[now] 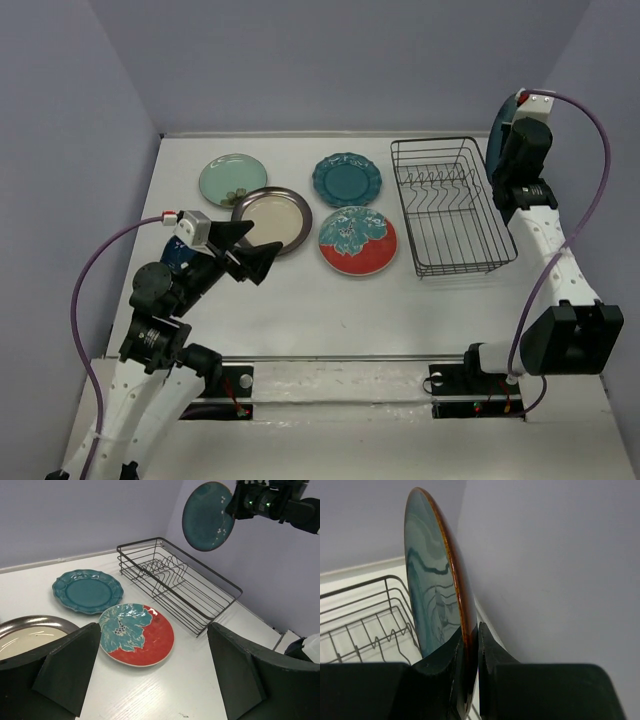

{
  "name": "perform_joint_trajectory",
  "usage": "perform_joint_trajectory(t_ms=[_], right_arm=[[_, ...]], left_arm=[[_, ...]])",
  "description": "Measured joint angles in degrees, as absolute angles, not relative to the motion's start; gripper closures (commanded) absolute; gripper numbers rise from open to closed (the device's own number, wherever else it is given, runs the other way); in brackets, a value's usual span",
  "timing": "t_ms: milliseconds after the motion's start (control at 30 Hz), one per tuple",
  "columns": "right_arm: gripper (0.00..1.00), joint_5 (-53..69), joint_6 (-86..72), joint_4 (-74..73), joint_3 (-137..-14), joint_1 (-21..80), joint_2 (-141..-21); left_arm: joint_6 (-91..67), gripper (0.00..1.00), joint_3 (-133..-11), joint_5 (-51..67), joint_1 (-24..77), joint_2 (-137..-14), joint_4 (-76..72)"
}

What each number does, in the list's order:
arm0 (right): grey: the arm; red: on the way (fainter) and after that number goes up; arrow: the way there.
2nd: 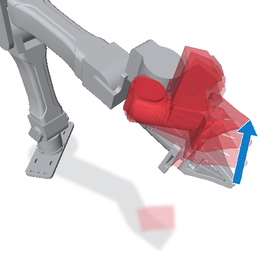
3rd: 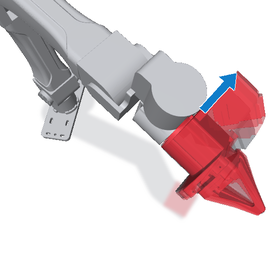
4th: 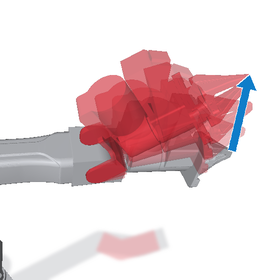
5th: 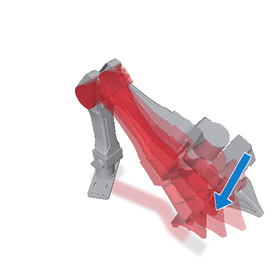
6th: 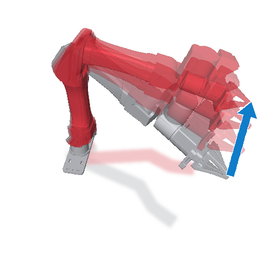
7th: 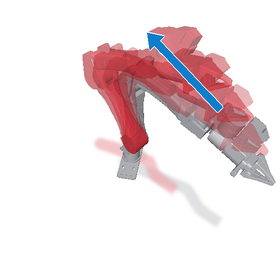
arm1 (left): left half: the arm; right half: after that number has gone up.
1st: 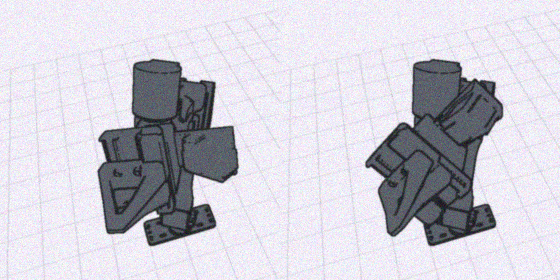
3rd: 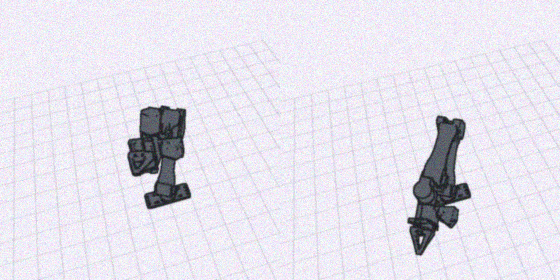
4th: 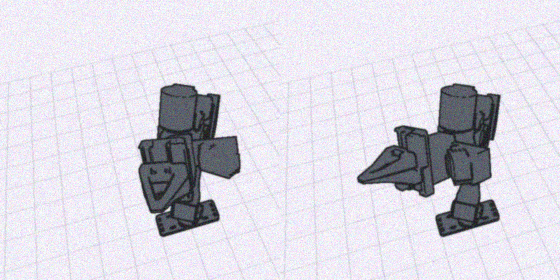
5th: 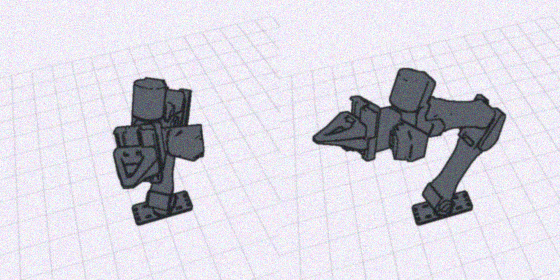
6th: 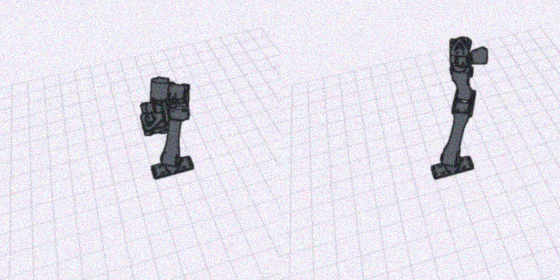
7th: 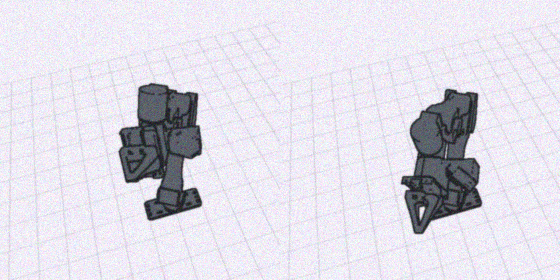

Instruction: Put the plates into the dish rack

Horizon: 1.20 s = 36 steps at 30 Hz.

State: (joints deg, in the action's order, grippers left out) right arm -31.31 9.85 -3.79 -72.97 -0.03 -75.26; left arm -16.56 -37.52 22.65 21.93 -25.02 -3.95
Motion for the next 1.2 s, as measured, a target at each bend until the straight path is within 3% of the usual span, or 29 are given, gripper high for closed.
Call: perform_joint_trajectory(t_ms=[467, 1200], right_arm=[[0.93, -20.7, 21.9, 2.1, -73.1, -0.4, -85.5], [0.93, -19.2, 18.0, 3.4, -69.5, -2.3, -87.8]], left_arm=[[-16.3, 0.01, -37.5, 22.4, 25.5, -24.9, -3.5], [-15.9, 0.01, -37.6, 22.0, 26.7, -24.4, -3.1]])
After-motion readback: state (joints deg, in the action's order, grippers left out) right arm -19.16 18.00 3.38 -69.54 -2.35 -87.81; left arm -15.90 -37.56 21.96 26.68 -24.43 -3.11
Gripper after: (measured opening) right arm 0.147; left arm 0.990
